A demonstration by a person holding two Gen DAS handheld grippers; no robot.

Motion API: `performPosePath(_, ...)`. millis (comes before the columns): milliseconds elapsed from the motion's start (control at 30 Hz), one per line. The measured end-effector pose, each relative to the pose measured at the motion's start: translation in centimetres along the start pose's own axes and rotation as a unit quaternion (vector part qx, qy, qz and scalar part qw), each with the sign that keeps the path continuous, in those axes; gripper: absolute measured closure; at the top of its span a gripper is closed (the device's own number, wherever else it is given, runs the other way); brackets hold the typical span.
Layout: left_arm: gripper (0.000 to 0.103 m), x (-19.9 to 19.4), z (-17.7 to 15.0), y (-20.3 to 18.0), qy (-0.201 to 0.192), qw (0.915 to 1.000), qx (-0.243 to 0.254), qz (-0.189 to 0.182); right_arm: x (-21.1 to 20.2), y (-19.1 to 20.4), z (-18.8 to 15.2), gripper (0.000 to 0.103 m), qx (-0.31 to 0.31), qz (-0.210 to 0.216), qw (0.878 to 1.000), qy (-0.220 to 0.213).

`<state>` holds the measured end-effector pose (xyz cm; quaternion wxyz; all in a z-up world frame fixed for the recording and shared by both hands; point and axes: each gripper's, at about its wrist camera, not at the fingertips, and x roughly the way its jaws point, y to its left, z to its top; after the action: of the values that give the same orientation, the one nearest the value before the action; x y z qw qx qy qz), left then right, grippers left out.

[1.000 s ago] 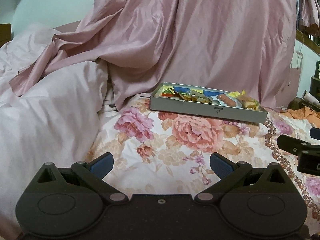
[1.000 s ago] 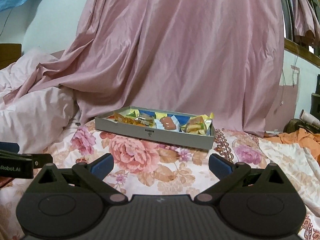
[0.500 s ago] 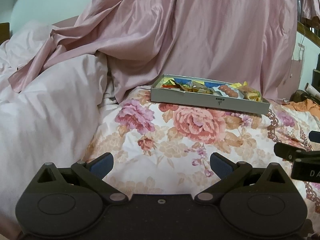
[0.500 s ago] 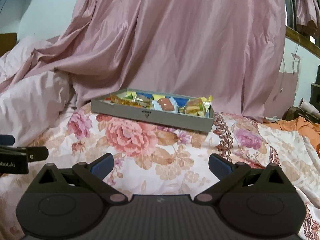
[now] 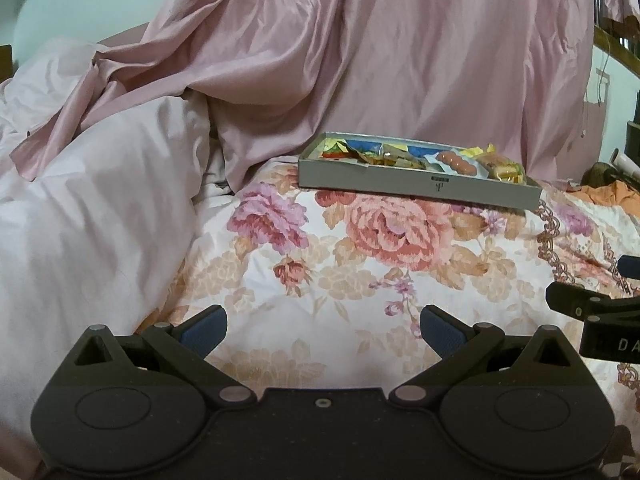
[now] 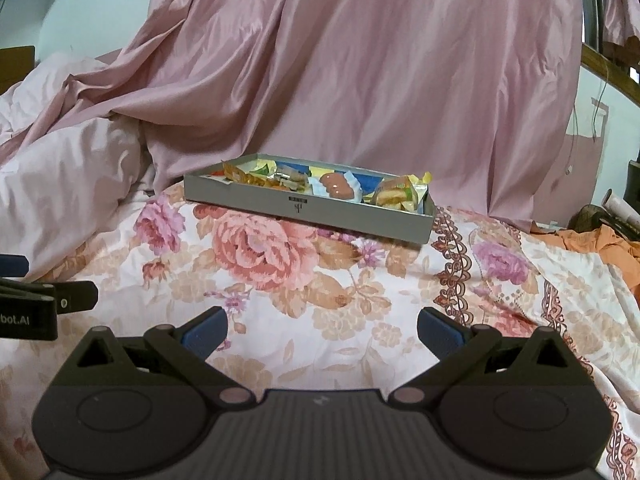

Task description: Organize snacks

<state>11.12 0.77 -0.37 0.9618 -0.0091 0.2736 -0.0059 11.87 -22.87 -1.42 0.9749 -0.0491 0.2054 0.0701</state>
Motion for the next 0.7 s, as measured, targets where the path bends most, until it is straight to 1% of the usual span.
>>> performPosePath(700,0.001,0.30,-0.13,-0.06,0.012,0.9999,0.004,0.003,0.21,-0.05,-0.12,0.000,0.006,0.002,1.000,0.007)
